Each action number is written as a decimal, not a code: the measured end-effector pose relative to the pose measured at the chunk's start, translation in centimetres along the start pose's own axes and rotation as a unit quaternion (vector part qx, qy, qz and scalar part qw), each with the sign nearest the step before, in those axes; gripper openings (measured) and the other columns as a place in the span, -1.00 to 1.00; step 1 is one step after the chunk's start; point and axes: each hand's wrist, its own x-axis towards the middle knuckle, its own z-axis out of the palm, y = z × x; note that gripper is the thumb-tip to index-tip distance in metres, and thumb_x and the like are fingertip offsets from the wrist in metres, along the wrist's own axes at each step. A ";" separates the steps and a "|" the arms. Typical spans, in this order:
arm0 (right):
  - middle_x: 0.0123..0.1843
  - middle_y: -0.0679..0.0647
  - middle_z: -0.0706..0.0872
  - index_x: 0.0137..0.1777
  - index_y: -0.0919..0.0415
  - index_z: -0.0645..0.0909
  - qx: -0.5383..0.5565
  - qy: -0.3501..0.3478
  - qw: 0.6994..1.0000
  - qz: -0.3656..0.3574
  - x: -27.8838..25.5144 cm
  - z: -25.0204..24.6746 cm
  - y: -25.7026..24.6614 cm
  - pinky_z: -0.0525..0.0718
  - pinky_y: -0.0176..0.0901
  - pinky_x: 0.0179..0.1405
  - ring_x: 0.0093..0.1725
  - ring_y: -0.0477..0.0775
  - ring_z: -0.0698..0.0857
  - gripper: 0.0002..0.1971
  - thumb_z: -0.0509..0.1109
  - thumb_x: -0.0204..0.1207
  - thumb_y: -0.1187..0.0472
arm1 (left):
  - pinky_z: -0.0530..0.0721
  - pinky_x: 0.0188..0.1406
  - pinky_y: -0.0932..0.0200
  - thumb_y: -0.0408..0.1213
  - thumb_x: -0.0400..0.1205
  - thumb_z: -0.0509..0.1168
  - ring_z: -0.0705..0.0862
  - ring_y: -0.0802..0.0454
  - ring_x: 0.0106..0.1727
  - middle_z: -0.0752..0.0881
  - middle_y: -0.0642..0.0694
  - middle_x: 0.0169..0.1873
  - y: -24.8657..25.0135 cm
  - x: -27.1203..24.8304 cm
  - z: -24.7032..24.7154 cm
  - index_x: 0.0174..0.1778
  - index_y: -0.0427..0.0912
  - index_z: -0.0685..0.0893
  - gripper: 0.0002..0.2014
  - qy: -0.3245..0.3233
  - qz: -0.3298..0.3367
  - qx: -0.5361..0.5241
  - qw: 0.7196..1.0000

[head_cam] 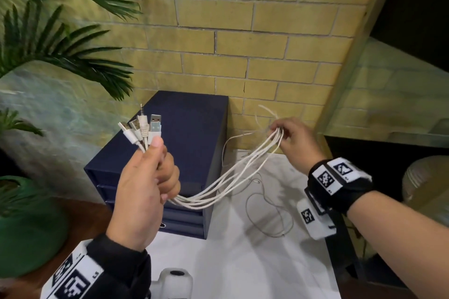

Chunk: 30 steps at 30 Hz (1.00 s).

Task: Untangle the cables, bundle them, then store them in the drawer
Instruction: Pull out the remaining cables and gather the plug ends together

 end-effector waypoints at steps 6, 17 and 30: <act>-0.07 0.13 0.78 -0.18 -0.19 0.61 0.064 -0.186 0.973 0.121 -4.3 4.4 3.8 0.67 0.11 0.13 -0.01 0.16 0.73 -0.75 0.43 0.45 0.27 | 0.21 -0.73 0.33 0.01 0.62 0.11 0.15 0.20 -0.67 0.22 0.10 -0.66 -0.8 -0.4 -0.4 -0.45 -0.10 0.21 -0.60 0.008 -0.017 0.004 1.000; 0.02 0.06 0.59 -0.06 -0.19 0.41 -0.036 -0.251 0.928 0.274 -13.2 8.3 11.4 0.71 0.01 -0.03 -0.07 0.18 0.68 -0.67 0.35 0.36 0.29 | 0.13 -0.73 0.31 -0.07 0.76 0.01 0.13 0.22 -0.67 0.23 0.14 -0.67 -2.5 -0.5 -1.9 -0.43 -0.06 0.22 -0.60 0.022 -0.041 0.020 0.999; 0.24 0.17 0.64 0.07 0.21 0.70 -0.268 -0.478 0.820 0.166 -16.8 9.4 11.7 0.61 -0.15 0.17 0.24 0.20 0.63 -0.77 0.30 0.46 0.30 | 0.16 -0.74 0.34 -0.02 0.71 0.05 0.13 0.24 -0.68 0.23 0.13 -0.67 -3.5 -0.5 -2.3 -0.41 -0.04 0.23 -0.63 0.031 -0.050 0.029 0.998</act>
